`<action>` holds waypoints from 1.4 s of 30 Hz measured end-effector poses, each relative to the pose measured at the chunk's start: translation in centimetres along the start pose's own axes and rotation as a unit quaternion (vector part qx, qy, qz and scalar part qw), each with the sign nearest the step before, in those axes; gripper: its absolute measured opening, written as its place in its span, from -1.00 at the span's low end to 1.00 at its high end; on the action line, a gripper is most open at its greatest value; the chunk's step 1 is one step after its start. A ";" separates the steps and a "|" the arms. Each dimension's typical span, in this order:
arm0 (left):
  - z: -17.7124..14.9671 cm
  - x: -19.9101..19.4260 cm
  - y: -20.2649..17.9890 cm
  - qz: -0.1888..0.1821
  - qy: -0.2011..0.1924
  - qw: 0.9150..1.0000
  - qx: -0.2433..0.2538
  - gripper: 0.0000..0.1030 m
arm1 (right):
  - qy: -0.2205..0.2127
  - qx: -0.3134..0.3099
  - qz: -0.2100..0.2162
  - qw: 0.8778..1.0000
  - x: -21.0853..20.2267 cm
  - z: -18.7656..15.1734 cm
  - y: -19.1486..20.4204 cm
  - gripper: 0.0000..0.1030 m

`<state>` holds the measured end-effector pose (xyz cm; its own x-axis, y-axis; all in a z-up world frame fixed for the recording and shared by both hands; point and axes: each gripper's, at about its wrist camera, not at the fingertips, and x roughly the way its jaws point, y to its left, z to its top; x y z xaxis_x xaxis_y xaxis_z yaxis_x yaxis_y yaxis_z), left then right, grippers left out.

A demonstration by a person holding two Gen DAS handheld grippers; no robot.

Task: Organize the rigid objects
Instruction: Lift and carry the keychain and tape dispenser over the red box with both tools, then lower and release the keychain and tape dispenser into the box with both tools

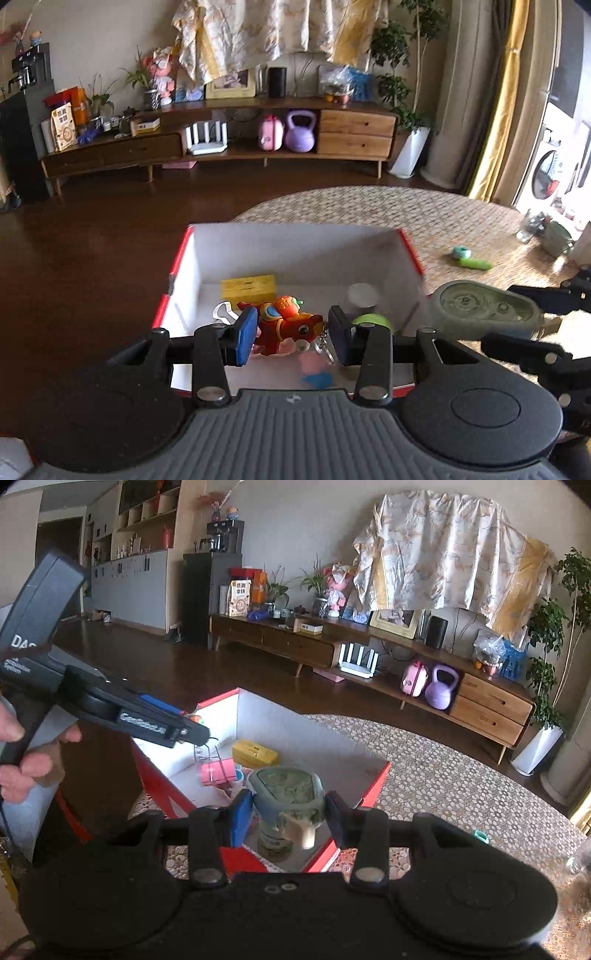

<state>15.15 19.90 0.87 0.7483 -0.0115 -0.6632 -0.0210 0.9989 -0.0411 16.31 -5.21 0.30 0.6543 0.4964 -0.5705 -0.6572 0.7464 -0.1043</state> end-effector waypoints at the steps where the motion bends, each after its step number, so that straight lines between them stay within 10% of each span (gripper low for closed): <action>1: -0.1 0.3 0.4 0.002 0.005 1.000 -0.001 -0.20 | 0.002 0.001 -0.001 1.000 0.6 0.0 -0.1 -0.19; 7: -0.6 2.9 1.9 0.017 0.031 0.999 0.003 -0.20 | 0.014 0.001 -0.013 1.000 3.8 0.1 -0.4 -0.29; 9: -0.7 3.8 2.1 0.021 0.040 0.999 0.003 -0.20 | 0.018 0.004 -0.018 1.000 5.0 0.3 -0.7 -0.96; 27: -0.1 12.8 -0.8 0.021 0.130 0.989 0.061 -0.20 | 0.048 0.042 0.017 0.998 7.1 -1.3 -2.3 -0.61; 42: 0.0 10.8 -1.0 0.044 0.116 0.990 0.064 -0.15 | 0.040 0.057 0.039 0.997 5.4 -1.6 -2.4 -0.22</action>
<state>23.22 18.79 -6.26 0.5737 0.0816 -0.8150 0.0154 0.9938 0.1104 20.77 -5.02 -3.86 0.5684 0.5209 -0.6369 -0.6550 0.7549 0.0329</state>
